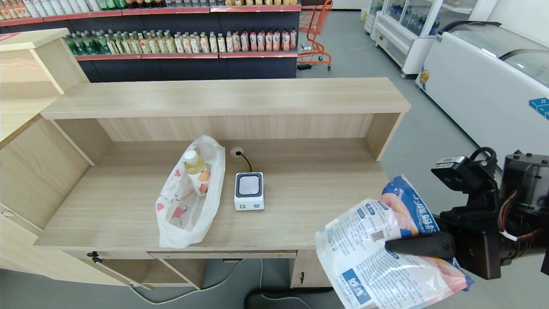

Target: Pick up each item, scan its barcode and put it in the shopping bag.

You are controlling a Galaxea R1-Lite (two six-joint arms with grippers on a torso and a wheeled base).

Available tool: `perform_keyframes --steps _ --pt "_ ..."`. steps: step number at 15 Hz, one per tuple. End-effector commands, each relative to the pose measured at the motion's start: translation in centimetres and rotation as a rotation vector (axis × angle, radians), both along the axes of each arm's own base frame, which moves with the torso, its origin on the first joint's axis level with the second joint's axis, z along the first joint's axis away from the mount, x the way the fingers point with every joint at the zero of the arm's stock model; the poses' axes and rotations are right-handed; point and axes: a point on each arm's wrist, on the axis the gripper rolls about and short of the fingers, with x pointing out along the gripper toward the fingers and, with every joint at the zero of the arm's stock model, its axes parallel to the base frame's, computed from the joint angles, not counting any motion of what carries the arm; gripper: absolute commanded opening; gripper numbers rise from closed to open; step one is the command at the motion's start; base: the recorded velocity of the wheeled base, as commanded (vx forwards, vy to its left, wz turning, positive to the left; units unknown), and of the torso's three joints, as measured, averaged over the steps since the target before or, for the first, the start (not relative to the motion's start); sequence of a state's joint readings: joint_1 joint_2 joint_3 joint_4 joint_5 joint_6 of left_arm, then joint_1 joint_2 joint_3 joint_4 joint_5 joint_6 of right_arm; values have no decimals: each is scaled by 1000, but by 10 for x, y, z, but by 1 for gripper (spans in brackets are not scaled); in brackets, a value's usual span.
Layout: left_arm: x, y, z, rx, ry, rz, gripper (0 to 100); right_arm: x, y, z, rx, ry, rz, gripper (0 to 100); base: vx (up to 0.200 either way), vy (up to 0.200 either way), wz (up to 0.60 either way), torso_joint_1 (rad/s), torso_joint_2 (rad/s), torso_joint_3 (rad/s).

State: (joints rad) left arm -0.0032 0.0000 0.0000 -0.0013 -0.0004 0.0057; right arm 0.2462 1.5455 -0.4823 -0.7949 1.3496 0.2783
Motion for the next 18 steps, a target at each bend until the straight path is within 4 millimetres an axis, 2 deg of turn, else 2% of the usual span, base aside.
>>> perform_keyframes --steps 1,18 --pt "0 0 0 0 0 -1 100 -2 1 2 0 12 8 0 0 0 0 0 0 0" --pt "0 0 0 0 1 1 100 2 6 -4 -10 77 20 0 0 0 0 0 0 0"
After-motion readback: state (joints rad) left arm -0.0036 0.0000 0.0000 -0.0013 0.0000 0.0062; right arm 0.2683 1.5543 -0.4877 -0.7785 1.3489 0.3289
